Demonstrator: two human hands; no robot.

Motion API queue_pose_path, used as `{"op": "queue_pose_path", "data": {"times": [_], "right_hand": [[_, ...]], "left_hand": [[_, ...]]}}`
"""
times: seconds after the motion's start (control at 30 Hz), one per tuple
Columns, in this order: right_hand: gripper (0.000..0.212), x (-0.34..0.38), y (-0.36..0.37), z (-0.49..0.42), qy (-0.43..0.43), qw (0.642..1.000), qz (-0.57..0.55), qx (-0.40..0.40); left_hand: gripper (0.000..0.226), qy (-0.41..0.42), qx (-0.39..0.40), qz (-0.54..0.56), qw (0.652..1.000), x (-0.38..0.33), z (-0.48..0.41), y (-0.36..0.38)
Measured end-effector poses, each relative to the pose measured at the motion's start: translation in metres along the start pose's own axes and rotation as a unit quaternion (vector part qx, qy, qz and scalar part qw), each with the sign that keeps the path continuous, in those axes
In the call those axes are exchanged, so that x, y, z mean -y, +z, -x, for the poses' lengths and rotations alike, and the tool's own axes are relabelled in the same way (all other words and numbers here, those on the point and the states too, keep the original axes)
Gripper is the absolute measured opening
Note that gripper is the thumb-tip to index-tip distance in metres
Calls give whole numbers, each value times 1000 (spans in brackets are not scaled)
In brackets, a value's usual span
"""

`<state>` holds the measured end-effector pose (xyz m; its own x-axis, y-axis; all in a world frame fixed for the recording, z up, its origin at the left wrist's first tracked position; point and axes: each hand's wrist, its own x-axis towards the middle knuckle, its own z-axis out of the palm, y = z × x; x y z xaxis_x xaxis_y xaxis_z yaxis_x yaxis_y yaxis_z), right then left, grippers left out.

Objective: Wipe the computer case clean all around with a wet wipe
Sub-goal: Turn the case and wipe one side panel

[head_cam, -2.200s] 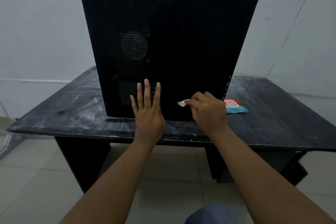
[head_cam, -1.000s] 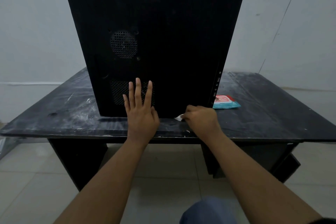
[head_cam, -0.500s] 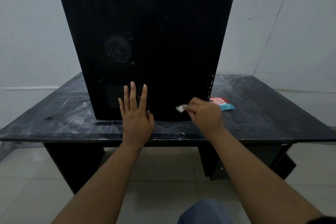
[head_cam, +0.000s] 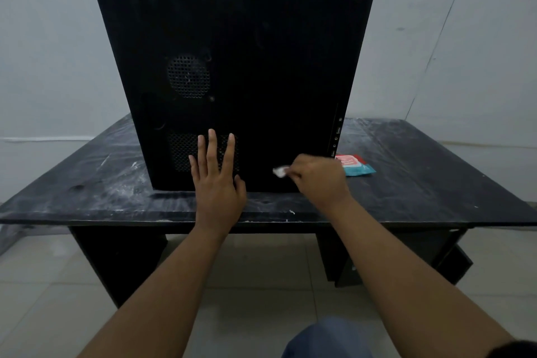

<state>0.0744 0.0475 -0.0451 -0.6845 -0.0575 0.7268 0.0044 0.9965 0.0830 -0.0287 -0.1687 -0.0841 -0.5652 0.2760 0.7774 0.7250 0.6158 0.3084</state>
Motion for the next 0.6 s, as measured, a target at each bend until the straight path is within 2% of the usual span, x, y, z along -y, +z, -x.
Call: {"op": "queue_pose_path", "data": {"times": [0.1, 0.17, 0.3, 0.5, 0.6], "right_hand": [[4, -9, 9, 24, -1, 996, 32, 83], [4, -23, 2, 36, 17, 993, 44, 105], [13, -54, -14, 48, 66, 991, 71, 92], [3, -44, -30, 26, 70, 996, 24, -50], [3, -18, -15, 10, 55, 998, 10, -17]], "left_hand": [[91, 1, 1, 2, 1000, 1, -1, 0], [91, 2, 0, 2, 1000, 1, -1, 0], [91, 5, 1, 2, 1000, 1, 0, 0], [91, 0, 0, -4, 1000, 0, 0, 1], [92, -2, 0, -3, 1000, 1, 0, 1]]}}
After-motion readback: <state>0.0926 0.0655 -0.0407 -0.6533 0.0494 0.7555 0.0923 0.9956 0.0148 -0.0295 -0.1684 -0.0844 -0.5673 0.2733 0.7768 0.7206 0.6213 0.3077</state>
